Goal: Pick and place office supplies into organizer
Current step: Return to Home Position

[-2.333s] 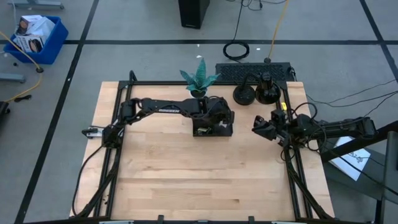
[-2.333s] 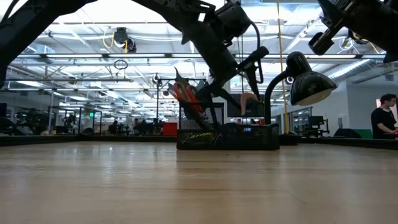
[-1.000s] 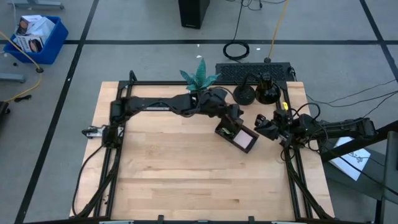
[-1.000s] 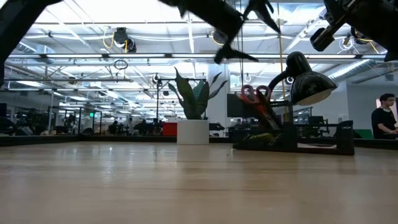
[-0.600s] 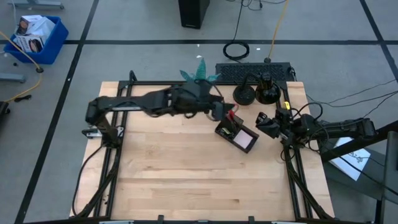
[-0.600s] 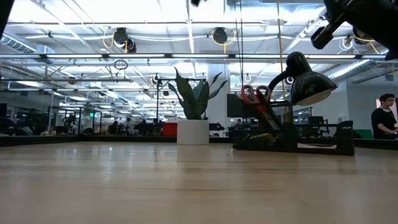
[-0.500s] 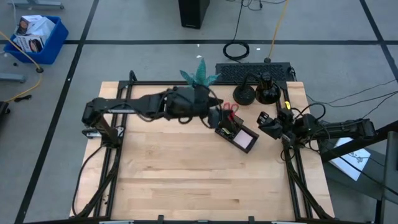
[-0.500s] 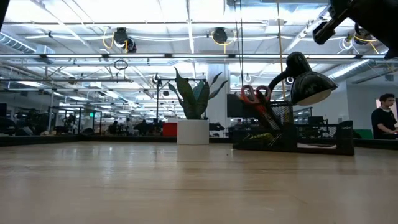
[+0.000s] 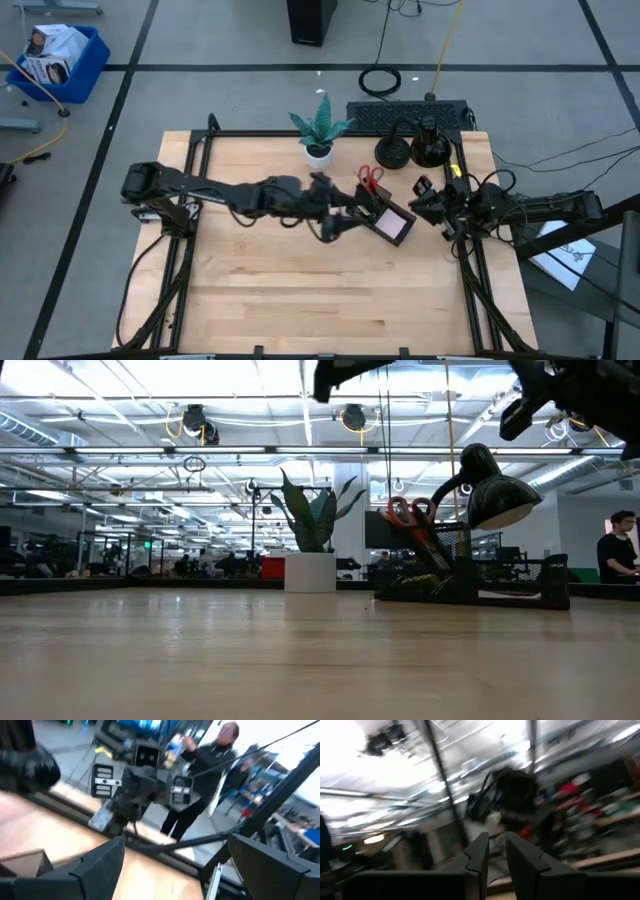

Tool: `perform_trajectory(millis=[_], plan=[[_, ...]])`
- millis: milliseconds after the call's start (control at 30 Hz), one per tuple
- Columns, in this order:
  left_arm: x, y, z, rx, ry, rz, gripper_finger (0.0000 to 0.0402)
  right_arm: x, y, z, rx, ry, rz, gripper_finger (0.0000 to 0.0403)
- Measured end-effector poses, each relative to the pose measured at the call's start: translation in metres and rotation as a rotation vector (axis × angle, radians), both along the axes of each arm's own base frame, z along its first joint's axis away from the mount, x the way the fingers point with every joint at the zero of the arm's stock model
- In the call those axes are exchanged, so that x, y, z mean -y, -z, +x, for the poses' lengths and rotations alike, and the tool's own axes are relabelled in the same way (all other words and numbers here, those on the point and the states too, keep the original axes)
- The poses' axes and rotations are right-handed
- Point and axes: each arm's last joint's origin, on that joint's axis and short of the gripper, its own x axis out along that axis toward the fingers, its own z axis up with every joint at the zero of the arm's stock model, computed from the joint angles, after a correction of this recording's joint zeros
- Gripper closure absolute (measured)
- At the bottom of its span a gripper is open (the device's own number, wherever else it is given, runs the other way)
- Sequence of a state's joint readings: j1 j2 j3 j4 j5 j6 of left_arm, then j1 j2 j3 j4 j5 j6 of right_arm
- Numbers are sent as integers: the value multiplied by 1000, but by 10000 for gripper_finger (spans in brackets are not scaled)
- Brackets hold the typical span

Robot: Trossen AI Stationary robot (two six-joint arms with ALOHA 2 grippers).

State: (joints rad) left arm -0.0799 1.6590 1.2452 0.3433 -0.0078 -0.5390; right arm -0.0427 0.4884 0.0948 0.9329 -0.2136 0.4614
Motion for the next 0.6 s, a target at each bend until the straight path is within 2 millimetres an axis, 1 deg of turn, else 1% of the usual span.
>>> perform_trajectory(millis=[33,67,167,233,333,433,533,600], plan=[[0,6,-7,30,4,8,42,1,-1,0,12,37,-16,344],[-1,13,-18,38,2,12,43,1,-1,-1,14,54,-36,344],[-5,25,-55,68,-8,9,42,1,3,1,-27,49,-29,344],[-8,35,-81,68,-45,11,40,1,5,2,-53,41,-13,344],[-11,47,-110,61,-77,27,40,1,7,3,-72,54,-31,344],[-14,56,-133,72,-116,30,45,2,12,5,-123,77,-37,344],[-18,78,-150,6,-180,-2,45,2,16,6,-165,83,-55,344],[-18,85,-162,0,-183,-6,42,2,18,7,-187,84,-63,344]])
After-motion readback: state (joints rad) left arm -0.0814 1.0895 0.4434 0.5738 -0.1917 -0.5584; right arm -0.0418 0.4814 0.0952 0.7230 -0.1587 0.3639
